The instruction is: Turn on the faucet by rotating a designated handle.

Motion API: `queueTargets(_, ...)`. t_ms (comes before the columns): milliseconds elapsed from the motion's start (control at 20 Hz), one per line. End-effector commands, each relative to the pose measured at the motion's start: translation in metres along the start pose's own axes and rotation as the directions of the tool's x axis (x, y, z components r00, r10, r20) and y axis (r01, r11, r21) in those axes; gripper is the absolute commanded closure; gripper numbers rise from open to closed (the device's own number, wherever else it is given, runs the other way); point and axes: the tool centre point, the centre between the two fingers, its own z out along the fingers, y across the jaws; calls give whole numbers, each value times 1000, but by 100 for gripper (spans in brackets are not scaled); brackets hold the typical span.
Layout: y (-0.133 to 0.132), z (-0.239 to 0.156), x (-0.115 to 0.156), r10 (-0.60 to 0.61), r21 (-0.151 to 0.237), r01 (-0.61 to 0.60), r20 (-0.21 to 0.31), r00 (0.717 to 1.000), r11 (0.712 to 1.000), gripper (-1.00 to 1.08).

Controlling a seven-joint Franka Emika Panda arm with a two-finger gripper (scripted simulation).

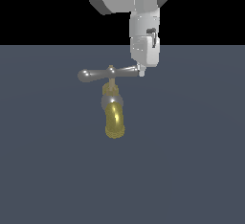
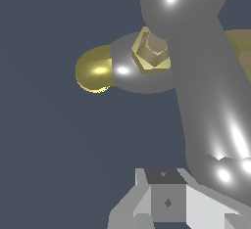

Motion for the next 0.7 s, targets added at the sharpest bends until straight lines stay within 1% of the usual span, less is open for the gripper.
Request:
queueTargets(0, 12, -1, 0, -4, -10, 4, 3, 1000, 1000, 108)
queueTargets(450, 37, -2, -3, -4, -10, 5, 3, 1000, 1000, 108)
queueTargets(500, 37, -2, -3, -4, -10, 5, 3, 1000, 1000, 108)
queueTargets(550, 30, -1, -11, 10, -4, -10, 6, 1000, 1000, 108)
queueTargets(650, 37, -1, -6, 8, -4, -8, 5, 1000, 1000, 108)
